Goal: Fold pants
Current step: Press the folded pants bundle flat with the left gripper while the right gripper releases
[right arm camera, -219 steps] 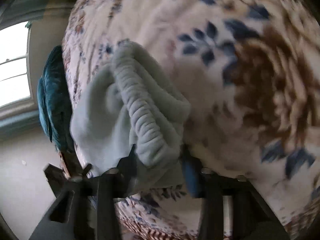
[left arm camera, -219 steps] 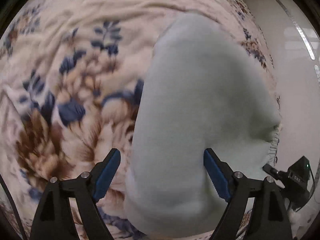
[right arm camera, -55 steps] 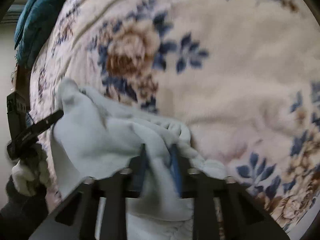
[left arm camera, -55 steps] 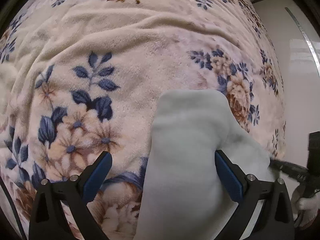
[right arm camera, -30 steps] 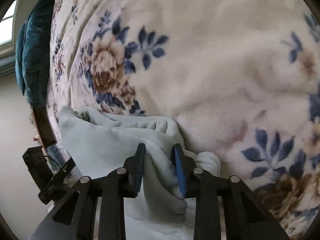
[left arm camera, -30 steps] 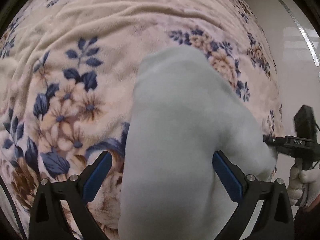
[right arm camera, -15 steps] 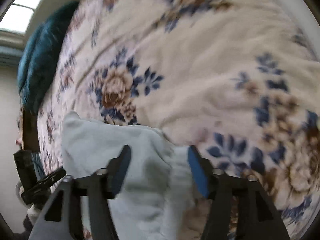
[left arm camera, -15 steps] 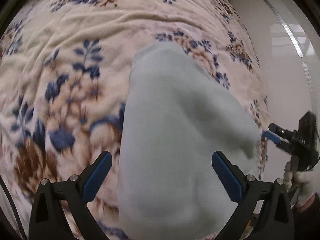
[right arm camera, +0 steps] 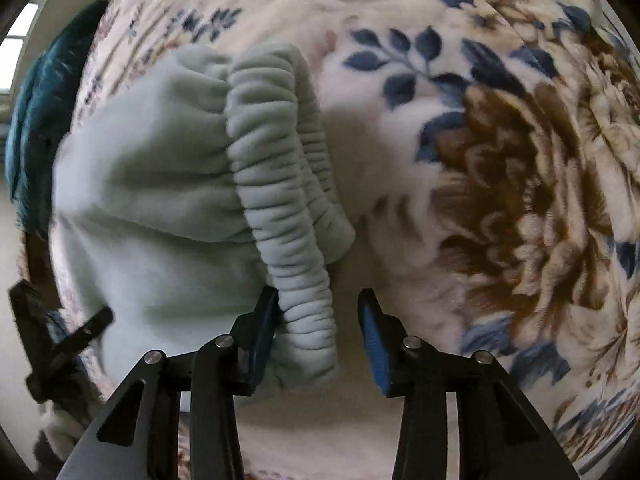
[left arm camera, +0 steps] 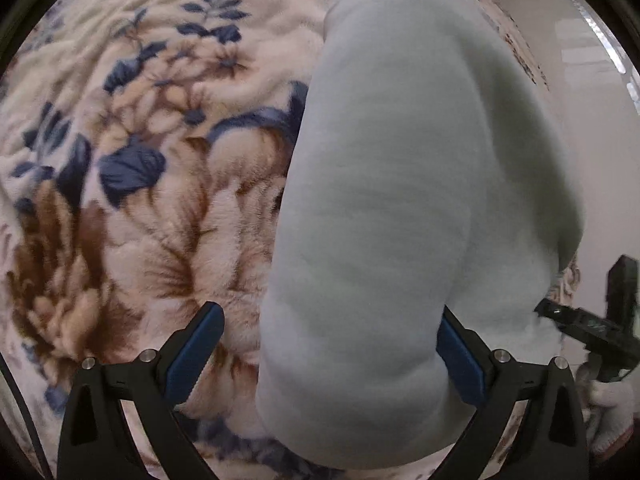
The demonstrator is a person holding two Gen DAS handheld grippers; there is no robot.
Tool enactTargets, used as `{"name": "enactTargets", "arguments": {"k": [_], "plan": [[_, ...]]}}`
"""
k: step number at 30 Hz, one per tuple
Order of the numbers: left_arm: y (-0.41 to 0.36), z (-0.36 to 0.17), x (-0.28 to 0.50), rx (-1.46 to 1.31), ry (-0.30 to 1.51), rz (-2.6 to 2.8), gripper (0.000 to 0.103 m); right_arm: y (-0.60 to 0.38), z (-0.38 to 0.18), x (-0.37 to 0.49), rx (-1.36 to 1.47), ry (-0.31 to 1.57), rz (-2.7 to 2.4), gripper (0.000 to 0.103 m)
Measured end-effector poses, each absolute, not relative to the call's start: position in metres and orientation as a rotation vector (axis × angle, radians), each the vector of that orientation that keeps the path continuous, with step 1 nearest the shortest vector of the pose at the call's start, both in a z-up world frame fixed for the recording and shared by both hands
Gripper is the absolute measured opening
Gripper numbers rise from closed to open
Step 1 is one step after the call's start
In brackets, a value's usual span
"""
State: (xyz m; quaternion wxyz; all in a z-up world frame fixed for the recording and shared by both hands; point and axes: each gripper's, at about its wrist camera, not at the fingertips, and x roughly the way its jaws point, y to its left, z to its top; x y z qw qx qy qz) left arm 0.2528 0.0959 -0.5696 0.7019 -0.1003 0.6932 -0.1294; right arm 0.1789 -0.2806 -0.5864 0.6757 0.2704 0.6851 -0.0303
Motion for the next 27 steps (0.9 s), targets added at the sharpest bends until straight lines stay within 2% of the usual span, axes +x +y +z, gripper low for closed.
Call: {"name": "enactTargets", "arguments": {"k": [3,5,8,11,13,16,18,21,24,27], "plan": [[0.093,-0.556,0.255,-0.196,1.538,-0.289,0.103,-0.285,-0.592,0.177,0.616,1.552,-0.097,0.061],[0.092,-0.539,0.255,-0.231,1.521,-0.3,0.103,-0.298,-0.586,0.171,0.751,1.539,-0.067,0.062],[0.098,-0.523,0.242,-0.33,1.494,-0.338,0.103,-0.32,-0.575,0.15,1.105,1.45,-0.025,0.064],[0.1,-0.537,0.228,-0.349,1.524,-0.328,0.103,-0.319,-0.577,0.136,1.301,1.374,0.025,0.064],[0.102,-0.55,0.223,-0.339,1.548,-0.299,0.103,-0.304,-0.584,0.136,1.239,1.424,0.018,0.064],[0.104,-0.557,0.215,-0.339,1.575,-0.296,0.103,-0.278,-0.603,0.138,0.927,1.612,-0.088,0.064],[0.102,-0.548,0.209,-0.301,1.558,-0.309,0.103,-0.277,-0.604,0.139,0.947,1.615,-0.085,0.064],[0.103,-0.533,0.205,-0.269,1.535,-0.322,0.103,-0.299,-0.577,0.146,0.984,1.534,-0.057,0.064],[0.106,-0.535,0.204,-0.262,1.545,-0.319,0.103,-0.329,-0.542,0.161,1.05,1.374,-0.051,0.066],[0.096,-0.544,0.211,-0.279,1.558,-0.306,0.103,-0.356,-0.539,0.206,1.139,1.273,0.021,0.066]]}}
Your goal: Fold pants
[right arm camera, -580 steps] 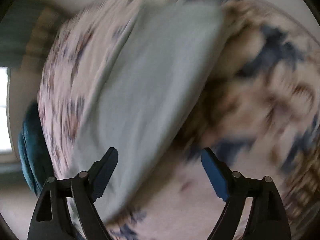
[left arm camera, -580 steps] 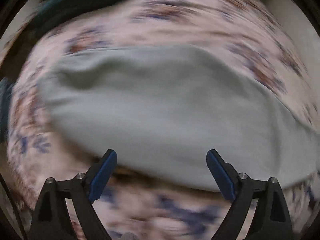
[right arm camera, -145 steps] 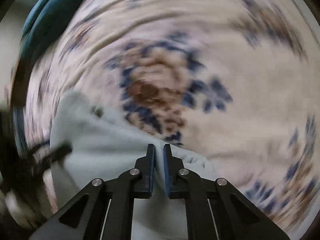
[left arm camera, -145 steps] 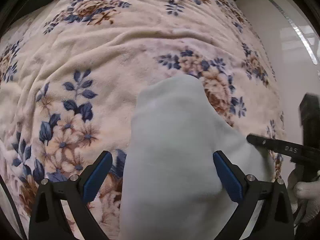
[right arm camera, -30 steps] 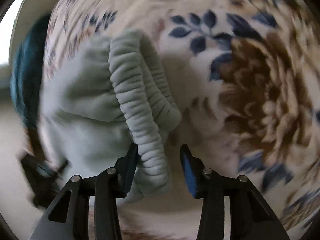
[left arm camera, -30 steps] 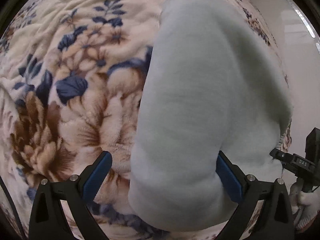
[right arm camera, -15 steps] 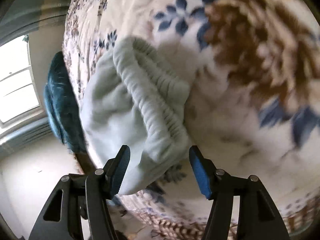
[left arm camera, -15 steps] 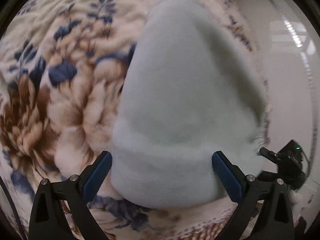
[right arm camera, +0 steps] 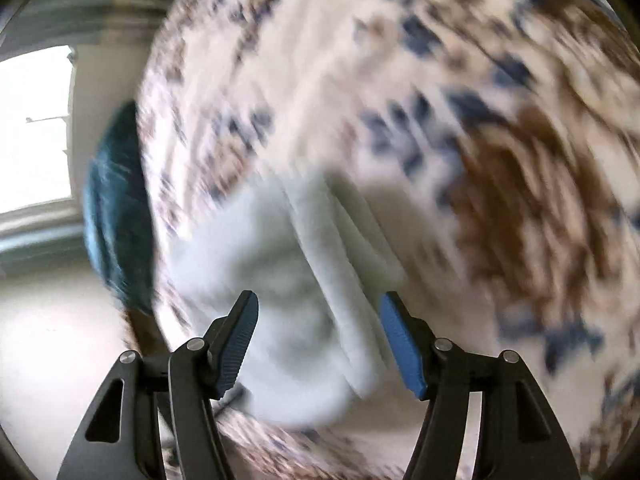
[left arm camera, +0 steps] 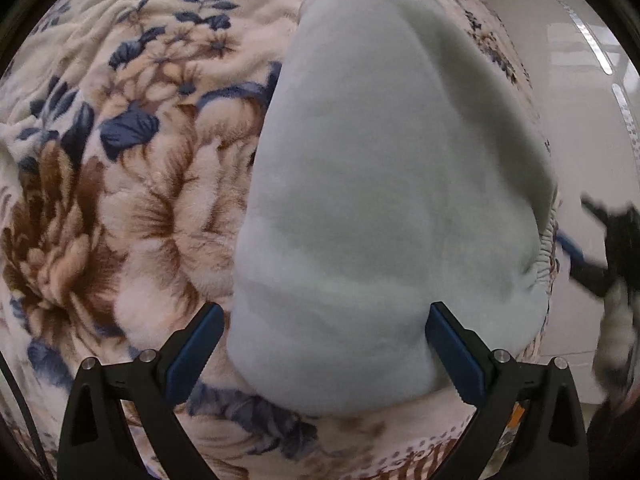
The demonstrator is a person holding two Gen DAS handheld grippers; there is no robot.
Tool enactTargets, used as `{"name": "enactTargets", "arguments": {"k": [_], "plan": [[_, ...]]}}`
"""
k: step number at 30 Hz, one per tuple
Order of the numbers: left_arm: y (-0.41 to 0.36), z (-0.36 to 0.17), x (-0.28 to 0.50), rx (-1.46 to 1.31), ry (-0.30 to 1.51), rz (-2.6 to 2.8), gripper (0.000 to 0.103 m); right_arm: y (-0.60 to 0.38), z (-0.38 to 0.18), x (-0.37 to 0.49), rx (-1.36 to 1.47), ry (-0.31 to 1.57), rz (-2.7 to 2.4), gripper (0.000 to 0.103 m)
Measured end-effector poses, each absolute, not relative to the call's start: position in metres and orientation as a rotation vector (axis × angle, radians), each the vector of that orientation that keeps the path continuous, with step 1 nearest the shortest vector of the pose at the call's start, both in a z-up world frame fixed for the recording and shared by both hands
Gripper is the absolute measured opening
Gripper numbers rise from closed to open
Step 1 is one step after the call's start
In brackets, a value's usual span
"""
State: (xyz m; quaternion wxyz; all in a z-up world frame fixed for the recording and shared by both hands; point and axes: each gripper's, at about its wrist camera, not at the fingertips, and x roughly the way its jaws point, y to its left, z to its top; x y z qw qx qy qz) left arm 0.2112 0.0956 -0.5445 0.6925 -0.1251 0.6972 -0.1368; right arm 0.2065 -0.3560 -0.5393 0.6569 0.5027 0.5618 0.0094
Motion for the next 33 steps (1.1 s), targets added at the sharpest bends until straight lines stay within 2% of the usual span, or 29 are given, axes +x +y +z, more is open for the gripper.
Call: {"name": "enactTargets", "arguments": {"k": [4,7,8,9,12,14,15,16,18,21,22,23,25,29,30,33], "plan": [[0.086,-0.546,0.219,-0.277,1.552,-0.288,0.103,-0.353,-0.557,0.283,1.015,1.337,0.073,0.066],[0.072,-0.549,0.227,-0.288,1.546,-0.278,0.103,-0.319,-0.58,0.335,0.784,1.494,0.175,0.066],[0.07,-0.55,0.228,-0.283,1.545,-0.272,0.103,-0.312,-0.586,0.341,0.716,1.539,0.193,0.061],[0.066,-0.551,0.23,-0.283,1.548,-0.268,0.103,-0.306,-0.589,0.344,0.634,1.577,0.209,0.051],[0.057,-0.537,0.235,-0.282,1.536,-0.245,0.103,-0.311,-0.569,0.345,0.489,1.556,0.192,0.036],[0.051,-0.523,0.24,-0.264,1.507,-0.242,0.103,-0.312,-0.542,0.352,0.418,1.477,0.14,0.036],[0.047,-0.514,0.244,-0.257,1.482,-0.238,0.103,-0.315,-0.532,0.354,0.425,1.443,0.157,0.04],[0.042,-0.504,0.248,-0.258,1.452,-0.244,0.103,-0.317,-0.526,0.355,0.455,1.441,0.184,0.053],[0.032,-0.49,0.262,-0.251,1.401,-0.257,0.103,-0.312,-0.535,0.364,0.537,1.471,0.272,0.07],[0.013,-0.481,0.283,-0.215,1.348,-0.284,0.103,-0.281,-0.571,0.381,0.466,1.595,0.294,0.068],[0.008,-0.482,0.29,-0.211,1.34,-0.294,0.103,-0.267,-0.583,0.383,0.456,1.614,0.308,0.046],[0.007,-0.484,0.296,-0.208,1.337,-0.299,0.103,-0.26,-0.589,0.383,0.462,1.631,0.34,0.034],[0.001,-0.492,0.304,-0.185,1.343,-0.302,0.103,-0.251,-0.581,0.383,0.396,1.61,0.306,0.02],[0.001,-0.51,0.307,-0.126,1.35,-0.295,0.103,-0.262,-0.551,0.38,0.323,1.499,0.225,0.013],[-0.001,-0.514,0.307,-0.111,1.357,-0.291,0.103,-0.269,-0.551,0.381,0.287,1.478,0.16,0.001],[0.002,-0.512,0.306,-0.124,1.361,-0.294,0.103,-0.301,-0.573,0.38,0.409,1.562,0.09,0.001]]}}
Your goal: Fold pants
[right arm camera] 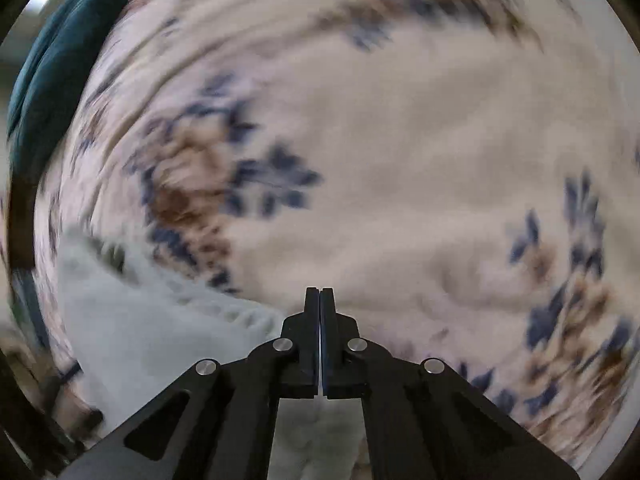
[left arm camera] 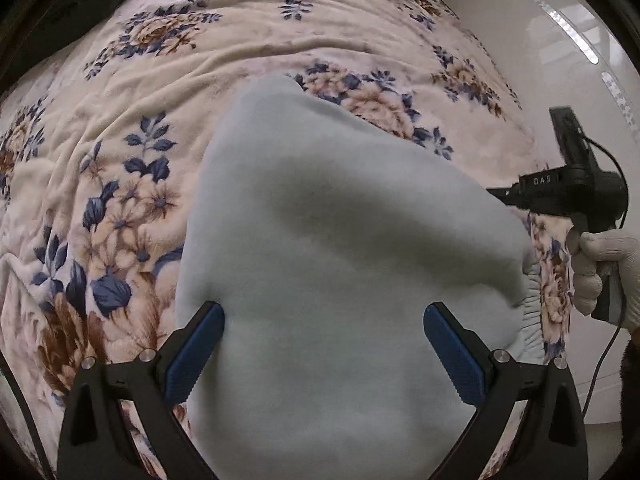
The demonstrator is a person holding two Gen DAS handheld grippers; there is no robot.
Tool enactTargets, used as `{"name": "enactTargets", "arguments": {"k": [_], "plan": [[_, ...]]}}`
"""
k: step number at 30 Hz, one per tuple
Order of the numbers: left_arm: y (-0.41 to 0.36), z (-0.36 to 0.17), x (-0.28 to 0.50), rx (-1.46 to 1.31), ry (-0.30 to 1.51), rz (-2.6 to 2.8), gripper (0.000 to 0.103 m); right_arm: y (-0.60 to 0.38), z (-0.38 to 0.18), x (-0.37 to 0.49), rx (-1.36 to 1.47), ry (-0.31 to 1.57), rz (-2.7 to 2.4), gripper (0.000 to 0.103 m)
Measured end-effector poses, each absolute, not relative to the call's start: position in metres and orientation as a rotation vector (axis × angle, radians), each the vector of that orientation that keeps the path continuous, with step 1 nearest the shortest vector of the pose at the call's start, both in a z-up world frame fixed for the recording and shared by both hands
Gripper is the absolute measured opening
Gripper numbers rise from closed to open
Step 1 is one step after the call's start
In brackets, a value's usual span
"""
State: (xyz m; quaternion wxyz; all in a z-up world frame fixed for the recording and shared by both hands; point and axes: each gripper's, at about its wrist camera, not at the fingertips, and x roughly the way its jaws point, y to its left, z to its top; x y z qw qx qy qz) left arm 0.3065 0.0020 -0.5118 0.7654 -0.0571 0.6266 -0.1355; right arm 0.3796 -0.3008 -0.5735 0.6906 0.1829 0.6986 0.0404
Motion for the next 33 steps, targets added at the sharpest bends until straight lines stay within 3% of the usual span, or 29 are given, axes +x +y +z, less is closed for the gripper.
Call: {"name": "enactTargets", "arguments": {"k": [3,5,6,7,14,15,17,19,21,23,26,29,31,33], "plan": [[0.01,-0.501,0.306,-0.177,1.352,-0.304,0.103,-0.313,-0.566,0.372,0.536,1.541,0.163,0.004],[0.016,-0.496,0.307,-0.197,1.343,-0.286,0.103,-0.318,-0.555,0.366,0.577,1.523,0.207,0.032],[0.018,-0.494,0.308,-0.203,1.336,-0.273,0.103,-0.321,-0.552,0.363,0.602,1.513,0.227,0.061],[0.02,-0.492,0.309,-0.203,1.328,-0.265,0.103,-0.321,-0.554,0.363,0.613,1.51,0.223,0.071],[0.033,-0.497,0.325,-0.116,1.299,-0.144,0.103,-0.271,-0.588,0.366,0.581,1.634,0.363,0.069],[0.034,-0.5,0.327,-0.112,1.308,-0.135,0.103,-0.257,-0.589,0.364,0.502,1.636,0.378,0.053],[0.042,-0.509,0.331,-0.142,1.334,-0.124,0.103,-0.247,-0.589,0.364,0.424,1.636,0.337,0.042],[0.049,-0.514,0.332,-0.156,1.349,-0.113,0.103,-0.243,-0.575,0.368,0.361,1.589,0.263,0.019],[0.058,-0.517,0.33,-0.166,1.348,-0.095,0.103,-0.236,-0.561,0.374,0.226,1.513,0.251,0.017],[0.065,-0.52,0.326,-0.195,1.356,-0.092,0.103,-0.242,-0.58,0.378,0.287,1.609,0.233,0.017],[0.077,-0.523,0.317,-0.252,1.356,-0.069,0.103,-0.238,-0.577,0.387,0.284,1.663,0.233,0.027],[0.091,-0.522,0.305,-0.291,1.308,0.003,0.103,-0.221,-0.527,0.4,0.18,1.588,0.215,0.037],[0.099,-0.52,0.301,-0.267,1.288,0.076,0.103,-0.19,-0.494,0.415,0.096,1.5,0.287,0.077],[0.108,-0.519,0.301,-0.237,1.29,0.135,0.103,-0.134,-0.478,0.436,0.002,1.48,0.421,0.083]]}}
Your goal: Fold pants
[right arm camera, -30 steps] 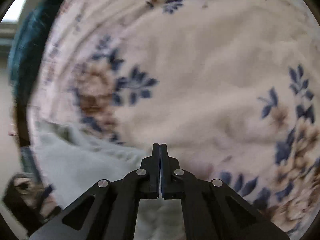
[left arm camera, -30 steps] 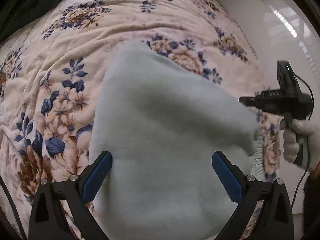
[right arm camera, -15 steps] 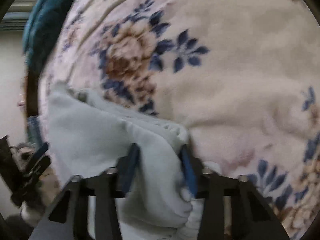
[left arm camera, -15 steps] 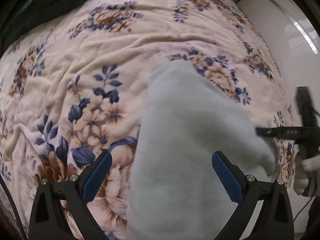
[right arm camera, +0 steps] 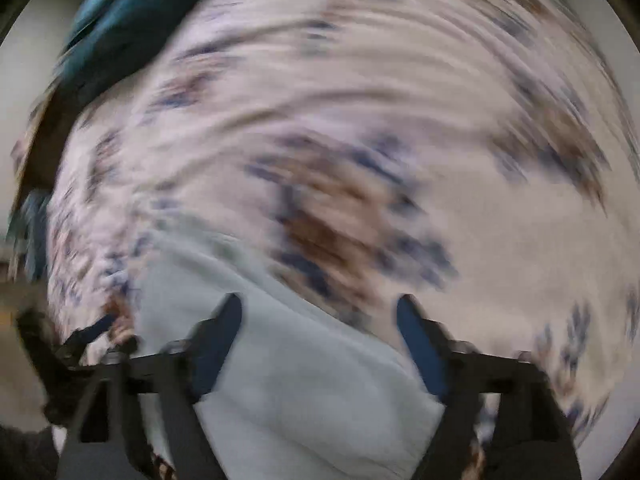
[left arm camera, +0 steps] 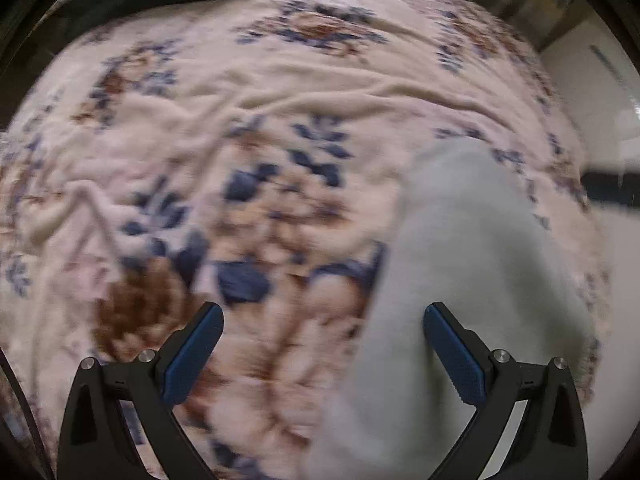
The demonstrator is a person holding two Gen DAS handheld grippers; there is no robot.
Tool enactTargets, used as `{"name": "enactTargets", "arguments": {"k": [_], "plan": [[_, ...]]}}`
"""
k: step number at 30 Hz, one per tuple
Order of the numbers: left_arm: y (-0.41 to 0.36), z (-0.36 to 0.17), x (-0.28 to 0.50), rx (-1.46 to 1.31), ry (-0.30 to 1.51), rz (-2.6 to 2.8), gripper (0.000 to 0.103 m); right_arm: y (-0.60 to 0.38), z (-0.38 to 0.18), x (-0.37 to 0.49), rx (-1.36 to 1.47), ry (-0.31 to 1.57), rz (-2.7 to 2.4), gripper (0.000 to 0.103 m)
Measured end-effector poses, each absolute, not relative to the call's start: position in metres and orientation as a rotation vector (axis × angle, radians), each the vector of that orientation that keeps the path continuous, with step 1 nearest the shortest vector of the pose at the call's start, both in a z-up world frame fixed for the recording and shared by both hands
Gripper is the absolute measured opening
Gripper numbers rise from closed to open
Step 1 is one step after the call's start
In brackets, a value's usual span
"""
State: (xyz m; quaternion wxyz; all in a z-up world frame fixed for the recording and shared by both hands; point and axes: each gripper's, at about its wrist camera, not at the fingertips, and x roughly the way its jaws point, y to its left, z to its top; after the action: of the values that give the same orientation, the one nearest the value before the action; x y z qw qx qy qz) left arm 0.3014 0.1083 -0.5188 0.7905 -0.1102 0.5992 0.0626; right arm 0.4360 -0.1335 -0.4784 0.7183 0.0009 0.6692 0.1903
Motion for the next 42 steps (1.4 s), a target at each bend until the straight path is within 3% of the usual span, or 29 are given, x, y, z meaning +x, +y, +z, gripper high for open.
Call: {"name": "enactTargets", "arguments": {"k": [4,10,11,13,15,21,23,26,27,28,30,36,42], "plan": [[0.125,-0.525,0.305,-0.265,1.32,0.159,0.103,-0.021,-0.494,0.475,-0.25,1.566,0.578,0.083],[0.131,-0.546,0.309,-0.289,1.397,0.121,0.103,0.071,-0.567,0.487,-0.637,1.772,0.552,0.082],[0.131,-0.548,0.309,-0.296,1.403,0.109,0.103,0.076,-0.577,0.485,-0.689,1.8,0.537,0.078],[0.131,-0.551,0.308,-0.305,1.412,0.092,0.103,0.081,-0.592,0.476,-0.722,1.852,0.553,0.036],[0.13,-0.553,0.308,-0.302,1.415,0.082,0.103,0.078,-0.595,0.476,-0.663,1.864,0.535,0.02],[0.127,-0.554,0.311,-0.292,1.421,0.058,0.103,0.002,-0.599,0.503,-0.012,1.909,0.363,0.016],[0.125,-0.552,0.312,-0.281,1.421,0.048,0.103,-0.008,-0.594,0.503,0.045,1.884,0.384,0.017],[0.123,-0.543,0.314,-0.263,1.411,0.03,0.103,-0.026,-0.556,0.506,0.133,1.775,0.425,0.027],[0.123,-0.539,0.315,-0.274,1.405,0.019,0.103,-0.039,-0.533,0.507,0.182,1.697,0.44,0.04],[0.124,-0.535,0.316,-0.28,1.401,0.016,0.103,-0.049,-0.517,0.504,0.21,1.639,0.447,0.067],[0.123,-0.522,0.316,-0.27,1.37,0.001,0.103,-0.082,-0.47,0.489,0.262,1.464,0.459,0.101],[0.118,-0.497,0.327,-0.242,1.328,-0.107,0.103,-0.215,-0.417,0.377,0.424,1.24,0.244,0.102],[0.101,-0.51,0.348,-0.24,1.405,-0.25,0.103,-0.331,-0.481,0.26,0.695,1.281,-0.045,0.102]]}}
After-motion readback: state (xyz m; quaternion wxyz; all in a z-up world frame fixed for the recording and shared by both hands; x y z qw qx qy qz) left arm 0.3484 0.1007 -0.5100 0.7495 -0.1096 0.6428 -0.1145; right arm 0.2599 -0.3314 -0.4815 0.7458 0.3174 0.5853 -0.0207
